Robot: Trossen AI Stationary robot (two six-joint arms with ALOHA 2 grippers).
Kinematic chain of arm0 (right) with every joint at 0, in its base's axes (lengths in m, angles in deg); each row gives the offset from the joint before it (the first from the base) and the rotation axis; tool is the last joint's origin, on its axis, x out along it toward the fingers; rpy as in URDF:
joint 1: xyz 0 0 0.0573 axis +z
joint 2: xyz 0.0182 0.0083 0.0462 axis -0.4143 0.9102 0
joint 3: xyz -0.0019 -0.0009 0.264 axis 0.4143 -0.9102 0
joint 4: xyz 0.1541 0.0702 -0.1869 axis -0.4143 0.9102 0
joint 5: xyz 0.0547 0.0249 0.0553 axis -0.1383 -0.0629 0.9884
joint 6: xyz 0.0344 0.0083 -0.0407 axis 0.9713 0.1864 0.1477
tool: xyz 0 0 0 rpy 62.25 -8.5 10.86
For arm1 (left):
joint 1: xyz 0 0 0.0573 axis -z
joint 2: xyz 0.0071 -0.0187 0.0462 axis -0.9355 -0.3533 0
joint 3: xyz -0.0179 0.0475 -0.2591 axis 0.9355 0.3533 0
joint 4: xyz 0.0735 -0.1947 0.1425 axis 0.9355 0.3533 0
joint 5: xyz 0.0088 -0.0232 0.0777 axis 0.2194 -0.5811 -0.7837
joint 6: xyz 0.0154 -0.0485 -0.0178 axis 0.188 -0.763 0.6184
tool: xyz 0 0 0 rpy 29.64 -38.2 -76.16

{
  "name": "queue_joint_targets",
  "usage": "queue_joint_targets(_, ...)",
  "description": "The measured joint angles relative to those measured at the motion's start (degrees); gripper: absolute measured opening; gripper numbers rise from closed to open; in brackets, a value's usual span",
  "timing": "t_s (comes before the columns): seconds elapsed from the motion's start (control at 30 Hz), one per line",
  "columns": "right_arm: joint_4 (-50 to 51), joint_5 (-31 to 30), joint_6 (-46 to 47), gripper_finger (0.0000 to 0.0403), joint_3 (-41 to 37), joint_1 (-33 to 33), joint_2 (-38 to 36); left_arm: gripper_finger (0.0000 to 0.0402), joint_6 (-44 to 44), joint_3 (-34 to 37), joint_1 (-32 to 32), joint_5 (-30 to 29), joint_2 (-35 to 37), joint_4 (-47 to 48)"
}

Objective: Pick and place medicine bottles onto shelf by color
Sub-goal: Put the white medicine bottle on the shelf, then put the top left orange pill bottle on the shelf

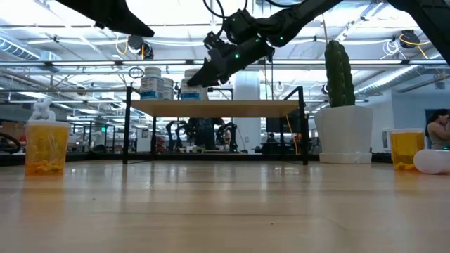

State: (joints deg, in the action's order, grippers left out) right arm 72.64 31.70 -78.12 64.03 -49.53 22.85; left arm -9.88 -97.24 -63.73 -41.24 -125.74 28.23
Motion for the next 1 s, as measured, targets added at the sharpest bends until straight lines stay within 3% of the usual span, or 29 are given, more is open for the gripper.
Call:
queue_joint_targets(0.3, -1.9, -3.8, -1.3, 0.0304, 0.0, -0.1, -2.5, 0.0394, -3.6, 0.0, -1.9, -4.4, 2.2, 0.9)
queue_joint_targets(0.47, 2.0, -5.7, -3.0, 0.0308, 0.0, 1.7, -6.4, 0.0394, -5.2, 0.0, 0.0, -5.3, 5.9, 3.0)
queue_joint_targets(0.67, 11.3, -14.5, -5.7, 0.0308, -0.1, 6.5, -11.0, 0.0391, -10.7, -0.1, 5.5, -4.6, 8.7, 8.4)
queue_joint_targets(0.83, 10.9, -19.6, -6.7, 0.0308, -3.0, 11.9, -14.7, 0.0354, -12.0, -0.1, 10.0, -5.0, 8.6, 8.1)
queue_joint_targets(1.0, 3.9, -17.9, -2.7, 0.0309, -8.9, 18.0, -17.1, 0.0318, -18.2, -0.1, 13.8, -1.6, 8.6, 14.1)
